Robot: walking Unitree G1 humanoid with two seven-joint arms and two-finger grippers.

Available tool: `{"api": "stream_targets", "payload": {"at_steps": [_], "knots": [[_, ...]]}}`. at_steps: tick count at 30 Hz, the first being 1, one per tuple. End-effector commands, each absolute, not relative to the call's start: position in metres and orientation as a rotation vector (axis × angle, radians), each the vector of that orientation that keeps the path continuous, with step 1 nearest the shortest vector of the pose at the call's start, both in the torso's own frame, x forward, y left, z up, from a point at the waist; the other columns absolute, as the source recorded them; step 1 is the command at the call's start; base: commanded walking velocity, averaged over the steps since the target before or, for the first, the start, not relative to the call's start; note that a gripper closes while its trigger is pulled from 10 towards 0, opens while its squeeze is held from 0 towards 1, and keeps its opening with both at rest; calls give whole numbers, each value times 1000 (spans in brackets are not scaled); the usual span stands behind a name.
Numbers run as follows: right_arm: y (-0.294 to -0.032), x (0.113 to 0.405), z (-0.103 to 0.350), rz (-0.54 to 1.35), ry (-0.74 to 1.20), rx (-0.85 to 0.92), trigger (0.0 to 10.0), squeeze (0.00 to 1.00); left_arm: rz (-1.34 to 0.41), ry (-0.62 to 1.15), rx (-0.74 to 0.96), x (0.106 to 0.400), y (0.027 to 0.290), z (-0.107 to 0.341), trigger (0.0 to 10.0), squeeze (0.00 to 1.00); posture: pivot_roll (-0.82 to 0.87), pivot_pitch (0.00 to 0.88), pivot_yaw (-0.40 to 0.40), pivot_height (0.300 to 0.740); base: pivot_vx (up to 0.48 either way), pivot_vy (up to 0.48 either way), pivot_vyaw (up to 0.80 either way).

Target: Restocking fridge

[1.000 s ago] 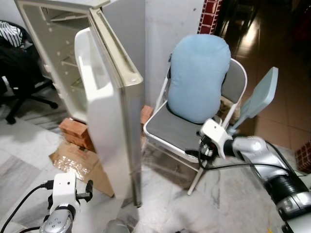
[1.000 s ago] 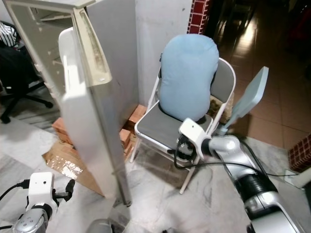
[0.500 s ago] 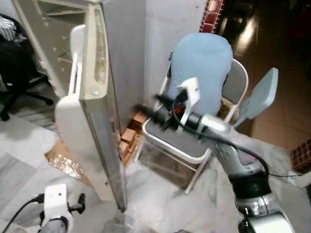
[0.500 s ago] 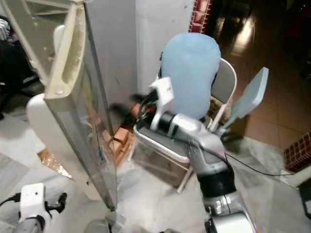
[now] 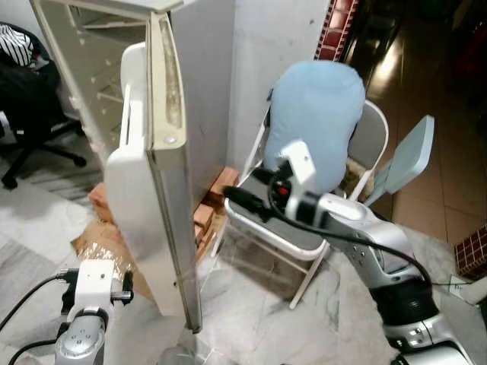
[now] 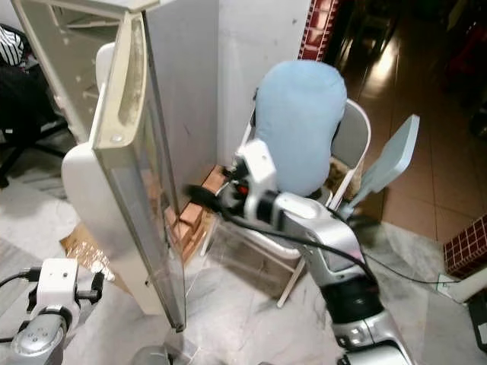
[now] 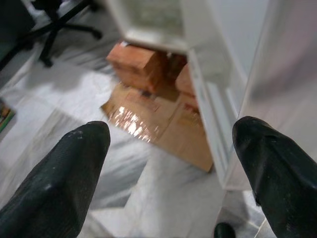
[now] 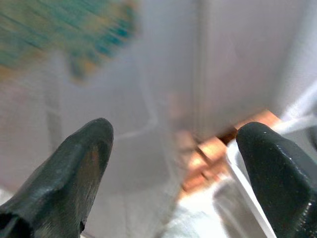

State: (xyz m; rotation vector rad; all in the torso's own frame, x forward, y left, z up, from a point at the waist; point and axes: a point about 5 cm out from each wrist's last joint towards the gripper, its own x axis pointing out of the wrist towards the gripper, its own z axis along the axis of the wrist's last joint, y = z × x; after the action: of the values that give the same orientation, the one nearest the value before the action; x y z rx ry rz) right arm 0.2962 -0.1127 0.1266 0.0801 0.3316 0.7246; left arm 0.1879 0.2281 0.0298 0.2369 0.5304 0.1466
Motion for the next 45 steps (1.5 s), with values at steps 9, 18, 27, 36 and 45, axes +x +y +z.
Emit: {"api": "stream_targets", "payload": {"at_steps": [9, 18, 27, 36, 45], "knots": [[-97, 314, 130, 580, 236, 82, 10000, 0, 253, 620, 137, 174, 236, 14, 10000, 0, 114, 0, -30, 740, 0, 0, 0], [-73, 328, 150, 551, 111, 103, 10000, 0, 288, 605, 179, 167, 235, 16, 10000, 0, 139, 0, -50, 740, 0, 0, 356], [-72, 336, 141, 435, 139, 125, 10000, 0, 372, 683, 105, 155, 242, 5, 10000, 0, 136, 0, -42, 740, 0, 0, 800], [-23, 270, 188, 1208, 33, 333, 10000, 0, 352, 689, 106, 159, 241, 4, 10000, 0, 128, 0, -33, 740, 0, 0, 178], [-76, 303, 129, 781, 197, 34, 10000, 0, 336, 634, 223, 167, 248, 9, 10000, 0, 123, 0, -29, 740, 0, 0, 0]]}}
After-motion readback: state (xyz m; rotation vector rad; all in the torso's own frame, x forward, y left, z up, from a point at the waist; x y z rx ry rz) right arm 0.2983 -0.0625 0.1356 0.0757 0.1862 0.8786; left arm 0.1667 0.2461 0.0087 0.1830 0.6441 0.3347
